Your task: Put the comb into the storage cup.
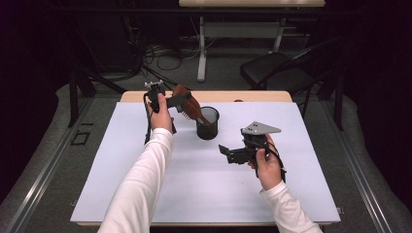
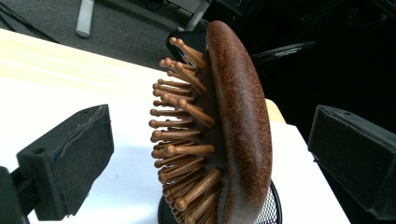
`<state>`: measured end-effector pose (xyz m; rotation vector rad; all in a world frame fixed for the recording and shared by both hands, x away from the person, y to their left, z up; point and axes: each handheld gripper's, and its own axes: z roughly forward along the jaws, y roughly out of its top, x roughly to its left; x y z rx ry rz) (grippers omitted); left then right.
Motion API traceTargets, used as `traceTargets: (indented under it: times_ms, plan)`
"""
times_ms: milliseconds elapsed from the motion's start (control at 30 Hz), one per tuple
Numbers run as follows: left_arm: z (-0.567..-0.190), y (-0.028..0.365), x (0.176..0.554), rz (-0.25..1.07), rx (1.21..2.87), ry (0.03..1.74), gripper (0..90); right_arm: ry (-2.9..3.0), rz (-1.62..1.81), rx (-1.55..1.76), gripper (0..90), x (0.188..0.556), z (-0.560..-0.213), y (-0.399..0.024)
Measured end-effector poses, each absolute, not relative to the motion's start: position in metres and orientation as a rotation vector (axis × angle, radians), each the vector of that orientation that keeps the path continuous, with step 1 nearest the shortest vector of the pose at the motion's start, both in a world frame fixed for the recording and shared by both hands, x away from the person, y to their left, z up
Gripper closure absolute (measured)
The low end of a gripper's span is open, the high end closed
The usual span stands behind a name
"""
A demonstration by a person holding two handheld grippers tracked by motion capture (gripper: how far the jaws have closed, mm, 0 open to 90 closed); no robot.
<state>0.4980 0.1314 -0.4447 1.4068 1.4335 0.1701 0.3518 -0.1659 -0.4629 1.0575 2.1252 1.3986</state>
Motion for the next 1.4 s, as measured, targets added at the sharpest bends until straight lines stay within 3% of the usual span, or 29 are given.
traceTargets:
  times_ms: [733,1400]
  plan:
    - [-0.433,0.139,0.494,0.187,1.414,1.426,0.4,2.127,1.398,1.053,0.0,0.351,-0.463,-0.165]
    - [-0.431,0.133,0.489,0.346,1.643,1.352,0.4,2.136,1.392,1.051,0.0,0.352,-0.464,-0.165]
